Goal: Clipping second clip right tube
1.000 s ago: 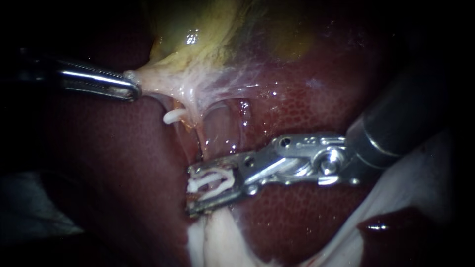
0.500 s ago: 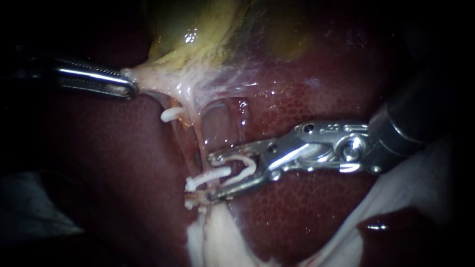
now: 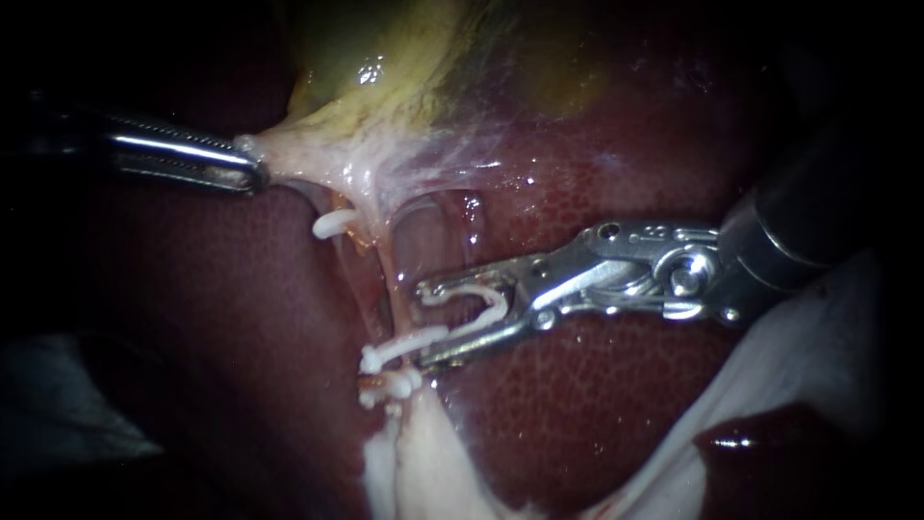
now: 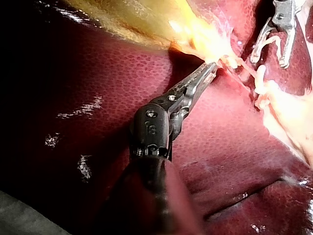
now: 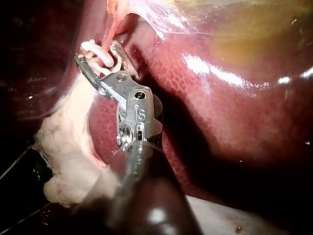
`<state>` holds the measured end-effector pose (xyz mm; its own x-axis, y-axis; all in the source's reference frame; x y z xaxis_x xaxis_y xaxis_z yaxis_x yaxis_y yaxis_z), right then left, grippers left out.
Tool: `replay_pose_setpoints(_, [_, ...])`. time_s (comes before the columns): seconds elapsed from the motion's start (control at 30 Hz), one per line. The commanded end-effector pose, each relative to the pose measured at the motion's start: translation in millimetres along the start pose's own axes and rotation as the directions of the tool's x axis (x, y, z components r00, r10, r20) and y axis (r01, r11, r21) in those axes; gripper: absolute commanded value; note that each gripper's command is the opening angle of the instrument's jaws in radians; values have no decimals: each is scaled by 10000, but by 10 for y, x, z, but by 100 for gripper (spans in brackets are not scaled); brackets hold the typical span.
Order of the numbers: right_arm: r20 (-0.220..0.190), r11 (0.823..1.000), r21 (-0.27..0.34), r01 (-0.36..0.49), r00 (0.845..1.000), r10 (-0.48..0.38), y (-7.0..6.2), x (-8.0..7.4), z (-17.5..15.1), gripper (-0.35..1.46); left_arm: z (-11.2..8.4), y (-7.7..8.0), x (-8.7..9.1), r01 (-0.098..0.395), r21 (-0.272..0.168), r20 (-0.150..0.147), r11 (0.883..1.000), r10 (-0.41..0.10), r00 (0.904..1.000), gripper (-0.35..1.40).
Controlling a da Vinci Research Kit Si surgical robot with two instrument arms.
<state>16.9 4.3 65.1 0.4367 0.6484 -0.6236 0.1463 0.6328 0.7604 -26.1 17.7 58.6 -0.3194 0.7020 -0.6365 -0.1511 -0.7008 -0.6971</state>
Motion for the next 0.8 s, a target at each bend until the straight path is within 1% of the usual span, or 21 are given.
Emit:
replay_pose_setpoints(0.03, [-8,10000,-1,-47,10000,47,1,-1,0,49,2,0,-1,-7,17,0,10000,7,10000,-35])
replay_pose_setpoints(0.2, [-6,9999,-6,-152,9999,152,5,-3,-1,50,8,2,-7,-41,93,-7,9999,41,10000,-35])
replay_pose_setpoints(0.33, [-54,9997,0,-239,9997,239,7,-7,3,50,10,3,-7,-43,79,-3,10000,43,10000,-35])
replay_pose_setpoints(0.67, [-209,9984,-30,-557,9982,556,18,-26,29,50,11,3,-8,-47,87,-3,10000,47,10000,-35])
replay_pose_setpoints(0.77, [-350,9976,-15,-693,9970,692,20,-29,36,50,11,4,-8,-46,89,-3,9999,47,10000,-35])
replay_pose_setpoints(0.8, [-405,9972,72,-738,9964,741,20,-30,37,50,11,4,-8,-46,90,-4,9999,46,10000,-35])
